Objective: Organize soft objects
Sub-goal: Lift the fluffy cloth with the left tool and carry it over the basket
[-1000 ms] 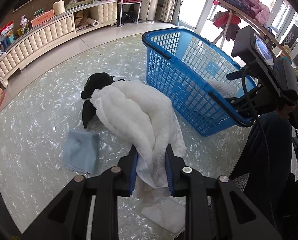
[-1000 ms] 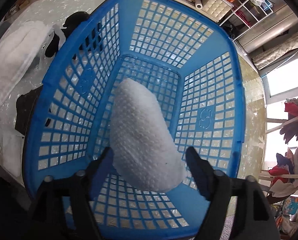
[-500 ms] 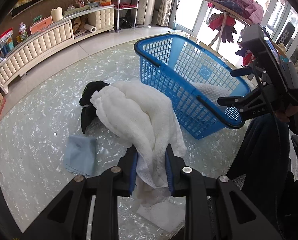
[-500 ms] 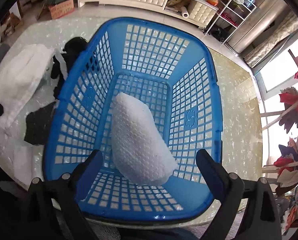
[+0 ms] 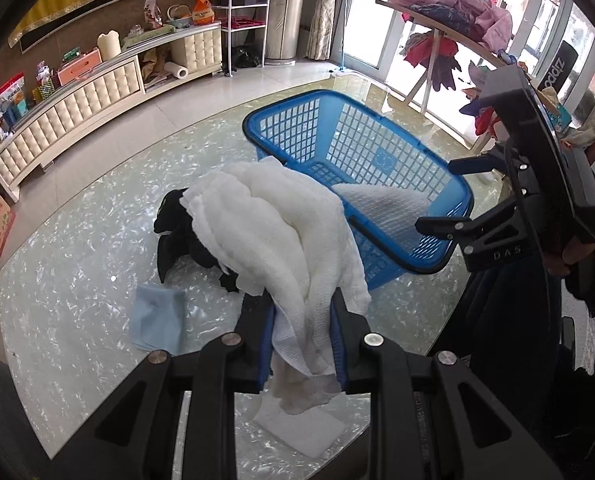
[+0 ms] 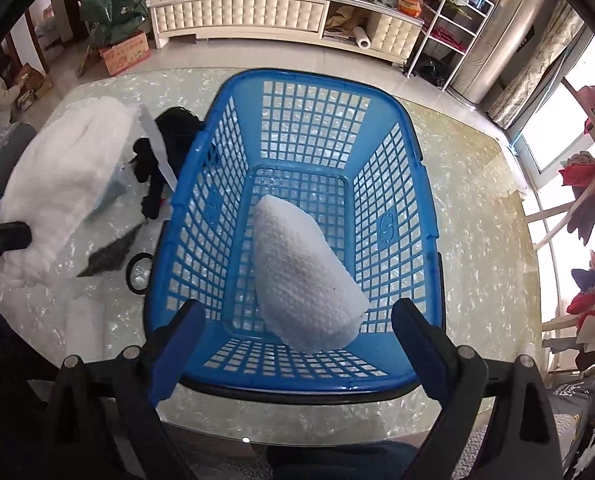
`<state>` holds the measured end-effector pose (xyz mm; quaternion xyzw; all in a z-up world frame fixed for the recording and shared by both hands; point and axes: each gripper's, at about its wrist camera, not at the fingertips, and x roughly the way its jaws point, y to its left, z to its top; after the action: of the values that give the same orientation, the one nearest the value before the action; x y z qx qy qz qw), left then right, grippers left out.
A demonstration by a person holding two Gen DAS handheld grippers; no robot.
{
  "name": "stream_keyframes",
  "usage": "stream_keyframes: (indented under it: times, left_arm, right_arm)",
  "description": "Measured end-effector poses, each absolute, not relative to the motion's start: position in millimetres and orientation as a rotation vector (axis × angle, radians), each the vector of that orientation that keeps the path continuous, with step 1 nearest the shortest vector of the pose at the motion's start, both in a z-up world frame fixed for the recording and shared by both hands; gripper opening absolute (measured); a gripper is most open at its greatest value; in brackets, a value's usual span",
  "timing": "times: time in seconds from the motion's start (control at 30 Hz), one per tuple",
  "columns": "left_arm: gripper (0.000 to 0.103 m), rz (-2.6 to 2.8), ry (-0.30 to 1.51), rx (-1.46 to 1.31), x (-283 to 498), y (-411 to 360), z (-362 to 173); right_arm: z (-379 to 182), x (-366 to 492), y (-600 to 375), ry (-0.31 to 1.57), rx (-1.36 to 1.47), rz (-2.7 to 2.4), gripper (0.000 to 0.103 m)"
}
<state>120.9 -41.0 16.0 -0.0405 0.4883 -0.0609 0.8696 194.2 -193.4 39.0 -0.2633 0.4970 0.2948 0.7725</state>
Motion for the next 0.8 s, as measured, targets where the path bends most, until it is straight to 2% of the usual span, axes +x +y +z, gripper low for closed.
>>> stream_keyframes:
  times: [0.53, 0.8]
  left_arm:
    - [0.022, -0.117, 0.966, -0.031, 151, -56, 67]
    - [0.022, -0.144, 0.983, 0.000, 176, -70, 64]
  right_arm:
    - [50, 204, -213, 1.084, -0.485, 0.637, 0.094]
    - [45, 212, -221, 1.098, -0.447, 0.641, 0.094]
